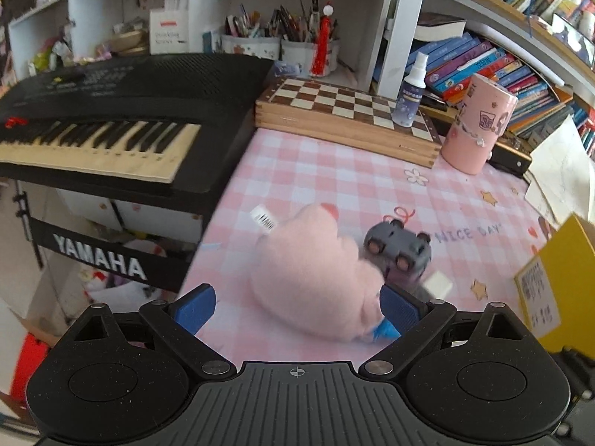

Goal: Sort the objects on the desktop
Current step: 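Reach left tool to the pink plush pig while right tool reaches the blue block, then grasp the pink plush pig with left tool while right tool grasps the blue block, then lift and carry the pig and blue block toward the yellow box with both tools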

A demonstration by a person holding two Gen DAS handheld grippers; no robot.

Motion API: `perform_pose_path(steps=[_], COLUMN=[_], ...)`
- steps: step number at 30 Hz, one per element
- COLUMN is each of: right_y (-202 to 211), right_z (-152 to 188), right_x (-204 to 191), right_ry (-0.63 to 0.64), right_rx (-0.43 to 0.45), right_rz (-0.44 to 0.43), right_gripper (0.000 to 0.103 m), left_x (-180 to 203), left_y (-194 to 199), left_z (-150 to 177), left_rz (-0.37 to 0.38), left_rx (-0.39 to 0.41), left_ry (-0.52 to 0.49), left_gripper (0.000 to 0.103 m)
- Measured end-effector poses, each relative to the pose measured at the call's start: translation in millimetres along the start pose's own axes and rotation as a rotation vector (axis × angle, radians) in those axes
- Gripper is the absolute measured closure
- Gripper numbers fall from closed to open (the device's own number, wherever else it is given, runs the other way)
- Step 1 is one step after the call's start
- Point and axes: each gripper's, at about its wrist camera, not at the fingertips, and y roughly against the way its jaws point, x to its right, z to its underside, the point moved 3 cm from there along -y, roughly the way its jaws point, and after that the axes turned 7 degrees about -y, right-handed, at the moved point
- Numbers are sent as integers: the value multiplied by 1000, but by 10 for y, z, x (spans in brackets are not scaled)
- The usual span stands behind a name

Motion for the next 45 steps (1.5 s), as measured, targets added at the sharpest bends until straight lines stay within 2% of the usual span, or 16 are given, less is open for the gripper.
perform_pose_path(steps=[7,13,18,21,25,27,29,35,45], right_y=[-245,-423,-535,-588,-618,-621,-612,-468,-84], right_z=[-103,-141,-159,-160,-162,-159,-154,-120,-18], right_x=[-30,-94,-115,-140,-184,-193,-190,-194,-126], right_ry=[34,74,79,81,101,125,146,180,150], right_rx=[-24,-42,-59,-65,-50,-36,-29,-20,16], right_rz=[-46,-78,-86,-90,-84,-73,-77,-100,-49], right_gripper=[42,44,45,45,49,64,73,76,77], left_x=[-6,-17,-53,-123,-291,-377,-440,-488,-366], left_y=[-390,-554,-568,-516,-376,-309,-237,-23,293], left_z=[-131,-129,-156,-160,-75,-10,62,209,338], left_rz=[22,48,64,67,33,28,25,44,113], left_rx=[-46,-65,-48,-43,-54,-61,-66,-57,-9], left_ry=[53,86,103,119,147,165,178,215,186], left_gripper=[6,7,22,32,34,34,34,34,34])
